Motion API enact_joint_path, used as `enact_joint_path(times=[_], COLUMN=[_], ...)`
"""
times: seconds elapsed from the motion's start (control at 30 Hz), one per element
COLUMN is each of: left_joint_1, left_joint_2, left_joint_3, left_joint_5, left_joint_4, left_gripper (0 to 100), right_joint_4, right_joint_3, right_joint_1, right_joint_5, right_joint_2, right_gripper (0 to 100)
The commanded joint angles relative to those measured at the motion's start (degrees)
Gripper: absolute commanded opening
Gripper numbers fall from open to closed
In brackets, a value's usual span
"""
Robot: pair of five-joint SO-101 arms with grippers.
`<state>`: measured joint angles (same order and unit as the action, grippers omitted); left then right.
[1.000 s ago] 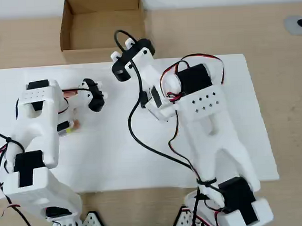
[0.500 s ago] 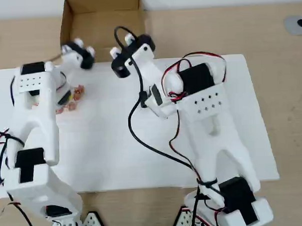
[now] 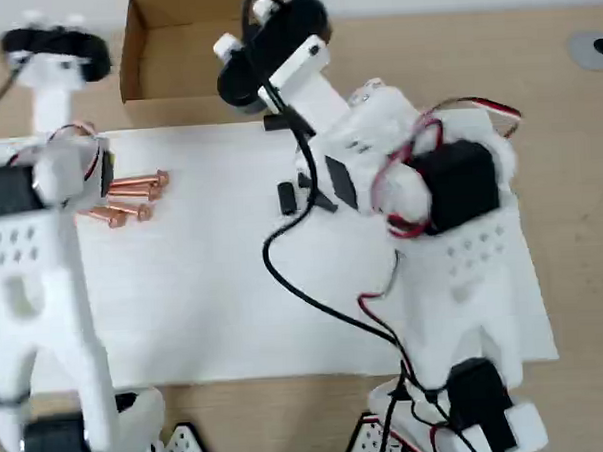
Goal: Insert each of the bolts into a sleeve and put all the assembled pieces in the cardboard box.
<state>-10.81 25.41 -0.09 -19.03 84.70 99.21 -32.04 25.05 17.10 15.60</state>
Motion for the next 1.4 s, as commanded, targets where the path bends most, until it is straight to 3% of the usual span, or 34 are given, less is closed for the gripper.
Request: enact_joint_path(times=[0.0,0.17,0.4,0.53,0.77,0.87,1.1,1.37], left_joint_1=[-0.6,-0.3,-0.3,-0.3,-0.3,0.4,8.3,10.7], left_joint_2=[9.6,20.9,33.4,40.0,54.5,61.4,72.4,75.0], left_joint_3=[-3.0,-2.9,8.3,20.1,44.0,51.5,61.0,65.1], left_joint_5=[12.0,24.2,24.7,24.7,24.7,24.7,24.8,30.5], left_joint_4=[4.3,10.4,9.3,1.6,-20.6,-26.5,-30.0,-38.3], left_gripper=[2,2,2,1,1,1,1,1], right_joint_4=[2.0,3.3,3.3,0.4,-17.8,-26.9,-48.8,-61.0], right_joint_3=[-5.0,-3.2,19.6,37.2,67.8,80.8,105.2,122.2], right_joint_1=[0.0,-3.3,-4.6,-4.6,-4.7,-4.7,-4.3,6.9], right_joint_5=[0.2,0.1,-3.2,-9.0,-9.3,-9.3,-11.6,-17.8], right_joint_2=[6.0,14.7,32.9,43.6,62.1,70.0,85.6,94.7], right_gripper=[1.2,1.2,1.2,1.2,1.2,1.2,1.1,1.1])
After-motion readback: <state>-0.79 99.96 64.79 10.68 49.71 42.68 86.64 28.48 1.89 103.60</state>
